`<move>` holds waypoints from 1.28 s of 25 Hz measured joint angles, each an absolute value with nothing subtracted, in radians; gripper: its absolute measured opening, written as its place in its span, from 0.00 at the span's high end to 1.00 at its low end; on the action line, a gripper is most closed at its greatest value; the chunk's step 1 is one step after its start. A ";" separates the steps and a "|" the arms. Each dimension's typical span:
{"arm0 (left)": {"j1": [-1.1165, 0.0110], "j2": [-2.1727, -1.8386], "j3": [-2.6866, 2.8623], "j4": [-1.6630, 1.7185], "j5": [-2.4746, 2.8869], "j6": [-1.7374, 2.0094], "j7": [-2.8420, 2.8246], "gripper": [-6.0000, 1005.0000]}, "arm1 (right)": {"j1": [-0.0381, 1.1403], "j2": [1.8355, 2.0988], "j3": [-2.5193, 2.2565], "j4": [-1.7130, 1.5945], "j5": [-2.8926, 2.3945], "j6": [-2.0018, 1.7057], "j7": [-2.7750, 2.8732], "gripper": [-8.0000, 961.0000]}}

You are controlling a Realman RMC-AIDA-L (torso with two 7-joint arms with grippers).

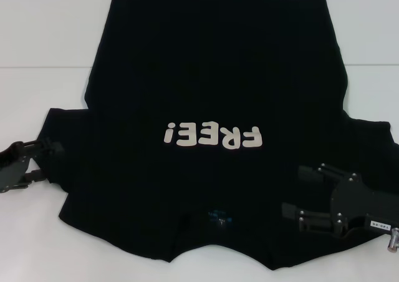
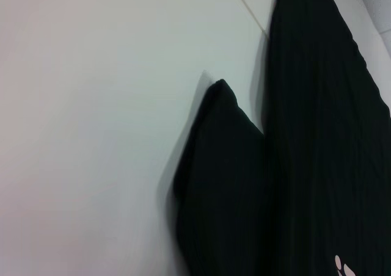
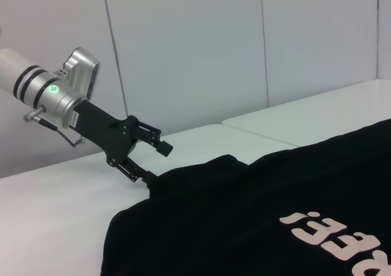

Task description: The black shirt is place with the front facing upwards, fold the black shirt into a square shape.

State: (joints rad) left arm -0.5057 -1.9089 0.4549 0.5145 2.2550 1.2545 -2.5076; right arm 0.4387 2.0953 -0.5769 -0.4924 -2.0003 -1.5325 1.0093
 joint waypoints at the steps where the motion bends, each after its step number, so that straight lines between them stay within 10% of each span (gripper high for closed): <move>1: -0.508 -1.910 0.456 0.514 2.255 1.254 -2.508 0.13 | 0.439 2.095 -0.576 -0.492 -2.000 -1.533 1.009 0.06; 32: -0.532 -1.911 0.464 0.489 2.255 1.208 -2.506 0.14 | 0.447 2.095 -0.571 -0.493 -2.000 -1.532 1.009 0.07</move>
State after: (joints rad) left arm -0.5323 -1.9112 0.4638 0.4894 2.2549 1.2085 -2.5059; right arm 0.4475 2.0954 -0.5706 -0.4930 -2.0003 -1.5324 1.0093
